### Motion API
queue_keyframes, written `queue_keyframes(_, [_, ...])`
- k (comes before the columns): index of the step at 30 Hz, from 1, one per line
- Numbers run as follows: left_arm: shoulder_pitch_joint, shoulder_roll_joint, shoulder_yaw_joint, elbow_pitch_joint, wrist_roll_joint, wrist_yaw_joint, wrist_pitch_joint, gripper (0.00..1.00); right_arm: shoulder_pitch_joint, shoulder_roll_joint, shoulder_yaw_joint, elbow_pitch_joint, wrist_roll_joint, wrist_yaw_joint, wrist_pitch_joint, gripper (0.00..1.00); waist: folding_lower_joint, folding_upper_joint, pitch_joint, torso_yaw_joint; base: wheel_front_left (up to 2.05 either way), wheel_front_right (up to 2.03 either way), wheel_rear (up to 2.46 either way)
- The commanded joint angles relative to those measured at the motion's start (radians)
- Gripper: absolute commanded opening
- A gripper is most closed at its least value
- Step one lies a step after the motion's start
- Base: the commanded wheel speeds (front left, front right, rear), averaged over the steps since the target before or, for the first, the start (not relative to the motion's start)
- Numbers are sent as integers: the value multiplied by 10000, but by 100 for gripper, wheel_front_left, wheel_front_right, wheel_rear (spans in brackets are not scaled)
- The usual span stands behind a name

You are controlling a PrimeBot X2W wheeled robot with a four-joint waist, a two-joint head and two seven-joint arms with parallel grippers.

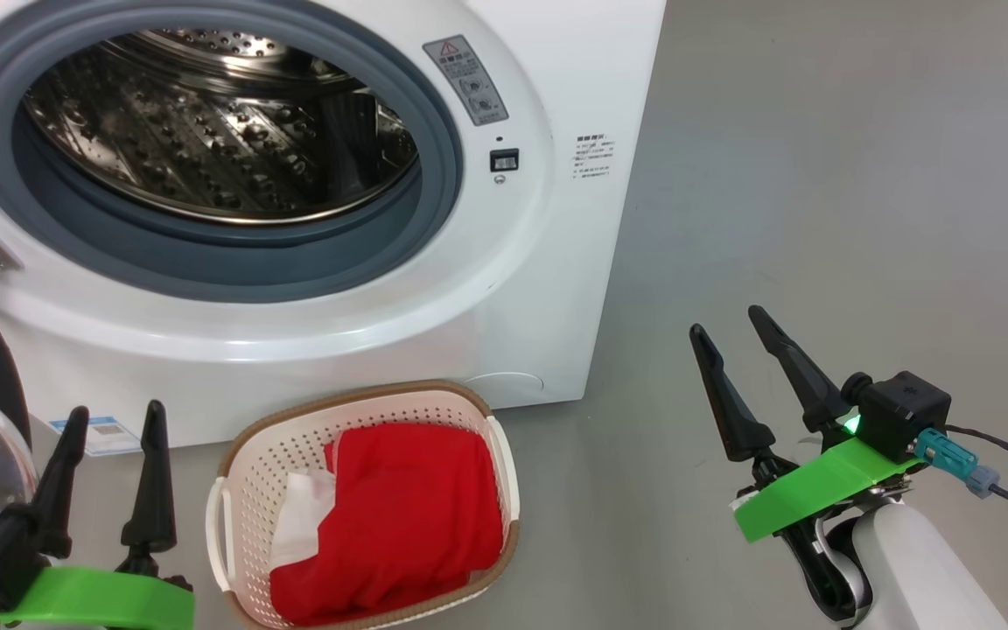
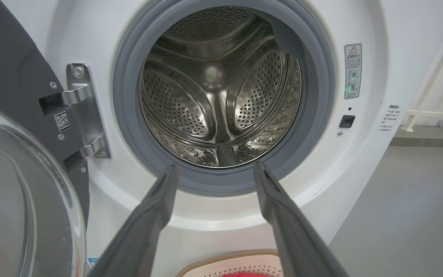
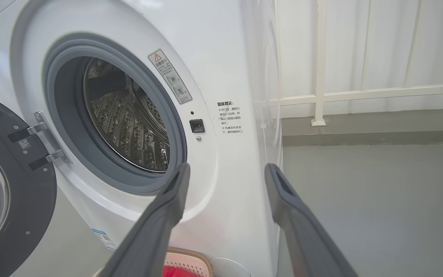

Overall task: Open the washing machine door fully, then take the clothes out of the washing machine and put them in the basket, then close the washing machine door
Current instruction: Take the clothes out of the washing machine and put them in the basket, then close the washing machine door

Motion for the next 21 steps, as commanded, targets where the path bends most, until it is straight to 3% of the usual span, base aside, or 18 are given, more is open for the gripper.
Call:
queue_keyframes(1, [-163,291,451,-294,-15,42,-91,100,71,4,233,-213,199,16,-118,100,0,0,-20,17,0,0,0])
queue_keyframes(21, [-227,234,413,-153,46,-17,-92,100,39,-44,300,-173,256,16,-118,100,0,0,-16,40,0,0,0])
